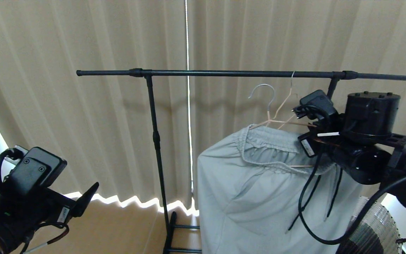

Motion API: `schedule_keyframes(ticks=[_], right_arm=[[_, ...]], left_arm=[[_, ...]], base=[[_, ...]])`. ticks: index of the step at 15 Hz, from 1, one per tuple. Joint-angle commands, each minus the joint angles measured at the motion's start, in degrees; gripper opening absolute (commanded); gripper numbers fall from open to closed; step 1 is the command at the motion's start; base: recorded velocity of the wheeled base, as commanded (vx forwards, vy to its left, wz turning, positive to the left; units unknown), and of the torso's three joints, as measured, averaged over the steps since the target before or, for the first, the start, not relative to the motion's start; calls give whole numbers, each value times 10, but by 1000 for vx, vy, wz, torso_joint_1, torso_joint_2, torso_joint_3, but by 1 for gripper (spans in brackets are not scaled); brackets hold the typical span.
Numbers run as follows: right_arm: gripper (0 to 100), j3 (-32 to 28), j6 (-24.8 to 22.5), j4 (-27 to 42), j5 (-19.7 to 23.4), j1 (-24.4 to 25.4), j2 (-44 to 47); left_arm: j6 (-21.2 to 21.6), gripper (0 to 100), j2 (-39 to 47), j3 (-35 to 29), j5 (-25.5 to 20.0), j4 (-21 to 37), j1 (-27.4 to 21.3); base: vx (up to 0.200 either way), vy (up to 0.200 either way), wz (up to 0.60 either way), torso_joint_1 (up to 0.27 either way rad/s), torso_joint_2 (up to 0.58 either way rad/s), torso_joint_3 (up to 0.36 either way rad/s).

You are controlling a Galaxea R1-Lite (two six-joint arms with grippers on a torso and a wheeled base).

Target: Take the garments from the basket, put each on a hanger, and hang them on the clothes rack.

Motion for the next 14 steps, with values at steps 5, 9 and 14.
schedule_keyframes(ticks=[5, 9, 14], right_arm=[[0, 23, 18, 3, -1, -49, -66], [0, 27, 17, 3, -1, -51, -69], [0, 23, 17, -3, 0, -52, -62]], left_arm=[[1, 100, -25, 6, 0, 1, 16], [1, 100, -27, 6, 0, 1, 18], [-3, 100, -25, 7, 0, 1, 18]], base=[[0, 0, 0, 0, 0, 0], [0, 200, 0, -4, 0, 4], [0, 120, 0, 3, 1, 1]])
